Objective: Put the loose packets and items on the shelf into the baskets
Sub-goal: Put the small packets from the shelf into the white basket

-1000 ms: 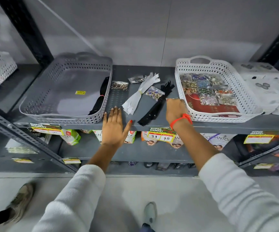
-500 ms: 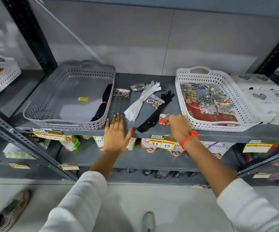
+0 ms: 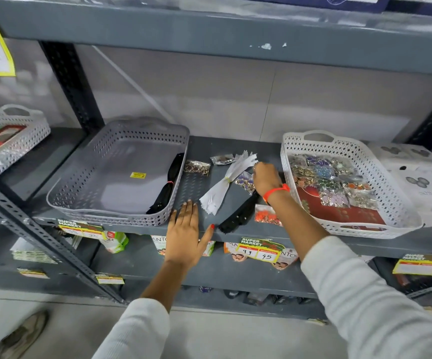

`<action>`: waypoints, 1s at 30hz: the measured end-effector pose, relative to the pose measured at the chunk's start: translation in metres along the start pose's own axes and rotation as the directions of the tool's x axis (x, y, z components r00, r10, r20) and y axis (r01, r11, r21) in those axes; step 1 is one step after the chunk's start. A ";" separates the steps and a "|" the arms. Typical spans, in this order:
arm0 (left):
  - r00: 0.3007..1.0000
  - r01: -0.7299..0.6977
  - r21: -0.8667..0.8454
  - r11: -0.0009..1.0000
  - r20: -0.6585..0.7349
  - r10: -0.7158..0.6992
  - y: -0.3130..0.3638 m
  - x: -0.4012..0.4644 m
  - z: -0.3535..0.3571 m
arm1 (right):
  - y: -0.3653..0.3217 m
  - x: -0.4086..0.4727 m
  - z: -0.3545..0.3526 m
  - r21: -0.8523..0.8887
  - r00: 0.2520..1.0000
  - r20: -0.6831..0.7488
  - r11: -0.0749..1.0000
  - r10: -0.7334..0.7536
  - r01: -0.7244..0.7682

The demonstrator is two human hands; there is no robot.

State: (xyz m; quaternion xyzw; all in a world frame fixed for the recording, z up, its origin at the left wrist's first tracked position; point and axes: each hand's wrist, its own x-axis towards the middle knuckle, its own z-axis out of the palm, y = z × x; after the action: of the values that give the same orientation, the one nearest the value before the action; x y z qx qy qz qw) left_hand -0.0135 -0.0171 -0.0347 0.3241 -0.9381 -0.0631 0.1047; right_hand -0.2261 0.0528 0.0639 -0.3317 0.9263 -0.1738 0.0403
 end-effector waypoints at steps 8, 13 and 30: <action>1.000 0.016 0.002 1.000 0.013 -0.016 0.002 -0.001 0.000 | 0.002 0.022 -0.012 0.197 0.990 0.092 0.972 0.108 -0.125; 0.999 0.024 0.019 1.000 0.022 -0.024 0.004 -0.001 -0.001 | 0.013 0.015 -0.040 0.162 0.986 0.139 0.980 0.091 -0.114; 1.000 0.019 -0.038 0.999 0.002 -0.019 0.003 -0.003 -0.003 | 0.020 -0.008 -0.013 -0.289 0.966 0.248 0.947 -0.068 0.141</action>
State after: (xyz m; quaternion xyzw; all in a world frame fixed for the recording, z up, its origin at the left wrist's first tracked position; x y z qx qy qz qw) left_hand -0.0121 -0.0128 -0.0321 0.3309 -0.9336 -0.0824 0.1095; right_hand -0.2343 0.0758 0.0693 -0.4010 0.9117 0.0092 0.0885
